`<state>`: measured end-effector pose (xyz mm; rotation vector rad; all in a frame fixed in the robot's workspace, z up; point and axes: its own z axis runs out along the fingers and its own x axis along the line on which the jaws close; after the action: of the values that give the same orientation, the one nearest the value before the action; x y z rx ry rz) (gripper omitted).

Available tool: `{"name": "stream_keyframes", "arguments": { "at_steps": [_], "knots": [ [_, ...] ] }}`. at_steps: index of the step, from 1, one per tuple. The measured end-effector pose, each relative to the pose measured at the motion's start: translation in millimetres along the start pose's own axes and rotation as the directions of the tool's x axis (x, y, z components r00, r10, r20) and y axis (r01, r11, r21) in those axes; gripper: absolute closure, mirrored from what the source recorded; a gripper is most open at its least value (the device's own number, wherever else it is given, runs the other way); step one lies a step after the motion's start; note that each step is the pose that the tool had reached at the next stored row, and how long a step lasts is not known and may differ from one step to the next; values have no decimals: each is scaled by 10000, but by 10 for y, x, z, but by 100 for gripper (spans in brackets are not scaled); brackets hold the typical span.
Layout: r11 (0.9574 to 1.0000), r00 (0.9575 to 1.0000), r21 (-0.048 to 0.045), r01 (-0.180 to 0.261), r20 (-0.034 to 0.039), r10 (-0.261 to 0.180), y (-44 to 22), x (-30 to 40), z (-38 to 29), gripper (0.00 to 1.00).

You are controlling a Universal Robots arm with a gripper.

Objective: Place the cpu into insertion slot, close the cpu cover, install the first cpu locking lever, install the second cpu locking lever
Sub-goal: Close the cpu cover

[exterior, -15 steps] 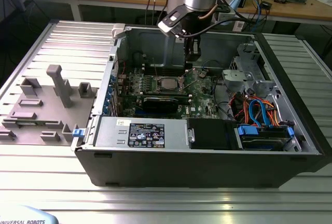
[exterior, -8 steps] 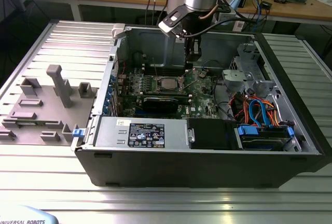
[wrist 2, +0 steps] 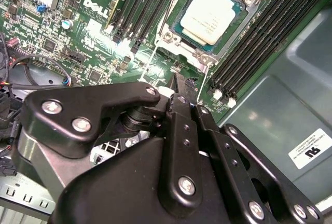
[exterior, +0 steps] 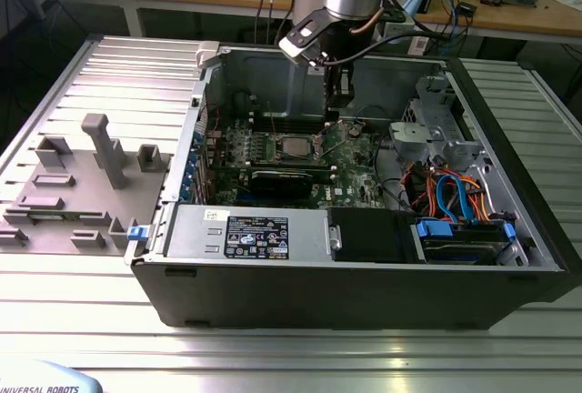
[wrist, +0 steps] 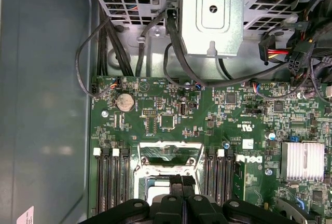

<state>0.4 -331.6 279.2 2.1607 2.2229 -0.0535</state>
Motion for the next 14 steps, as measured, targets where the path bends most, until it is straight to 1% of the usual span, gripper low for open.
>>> {"name": "stream_keyframes", "arguments": {
  "at_steps": [12,14],
  "knots": [
    [10000,10000,0,-1,0,1,-3,0,0,89],
    [10000,10000,0,-3,1,3,13,0,0,89]
  ]
}}
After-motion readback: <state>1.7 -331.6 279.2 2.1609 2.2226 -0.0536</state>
